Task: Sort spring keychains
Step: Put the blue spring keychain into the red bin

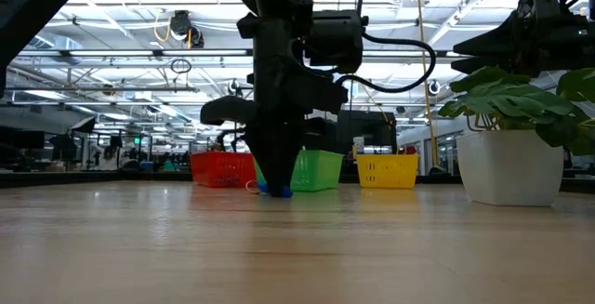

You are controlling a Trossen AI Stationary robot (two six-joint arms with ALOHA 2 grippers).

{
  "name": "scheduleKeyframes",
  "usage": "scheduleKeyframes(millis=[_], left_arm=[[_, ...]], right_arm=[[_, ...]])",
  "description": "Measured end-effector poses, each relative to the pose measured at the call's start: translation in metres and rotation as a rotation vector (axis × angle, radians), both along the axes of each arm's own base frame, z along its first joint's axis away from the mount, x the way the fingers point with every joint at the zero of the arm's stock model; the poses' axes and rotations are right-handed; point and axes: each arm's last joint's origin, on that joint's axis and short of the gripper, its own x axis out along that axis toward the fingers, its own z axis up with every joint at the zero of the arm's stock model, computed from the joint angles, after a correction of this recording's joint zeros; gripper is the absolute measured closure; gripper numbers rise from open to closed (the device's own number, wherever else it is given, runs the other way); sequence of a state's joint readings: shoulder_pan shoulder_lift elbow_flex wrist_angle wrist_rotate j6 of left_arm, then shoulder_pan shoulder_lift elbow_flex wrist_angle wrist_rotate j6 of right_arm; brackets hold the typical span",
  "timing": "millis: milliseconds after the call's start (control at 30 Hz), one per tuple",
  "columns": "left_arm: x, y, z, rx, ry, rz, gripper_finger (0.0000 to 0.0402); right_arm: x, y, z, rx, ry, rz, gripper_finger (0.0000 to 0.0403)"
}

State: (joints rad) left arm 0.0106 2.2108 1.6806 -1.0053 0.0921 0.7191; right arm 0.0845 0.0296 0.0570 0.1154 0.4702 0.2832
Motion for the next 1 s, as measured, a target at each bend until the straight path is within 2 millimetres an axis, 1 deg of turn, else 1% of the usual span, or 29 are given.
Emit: scheduleKeyframes(millis=[133,200,333,400,567,733,800,1000], left_arm=[[-0.003,-0.001,0.005,-0.034,0.012,0.071,0.0387],[-0.005,-0.005,0.014,-0.028,0.0,0.083,0.0387],[-0.012,-0.009,0.047,0.017,-0.068,0.116,0.0387],[-0.017,-0.01,0.06,0.026,-0.086,0.16,0.0387],[-0.031,-0.009,0.091,0.009,-0.114,0.339,0.0387],[-0.046,-0.008,0.114,-0.012,-0.169,0.488,0.0387],[-0.055,-0.008,0.118,-0.028,-0.2,0.528,0.0387],[-0.093,-0.007,0.115,-0.052,-0.211,0.632,0.0387]], right_arm=[[0.0,0.0,0.0,0.0,0.0,0.0,0.0232],[0.0,0.0,0.0,0.0,0.0,0.0,0.0232],[0.0,0.0,0.0,0.0,0.0,0.0,0.0232],[0.0,0.0,0.0,0.0,0.0,0.0,0.0232],[0.0,0.0,0.0,0.0,0.0,0.0,0.0232],[0.0,0.0,0.0,0.0,0.0,0.0,0.0232],[0.0,0.0,0.0,0.0,-0.001,0.0,0.0232],[0.0,0.0,0.0,0.0,0.0,0.0,0.0232]])
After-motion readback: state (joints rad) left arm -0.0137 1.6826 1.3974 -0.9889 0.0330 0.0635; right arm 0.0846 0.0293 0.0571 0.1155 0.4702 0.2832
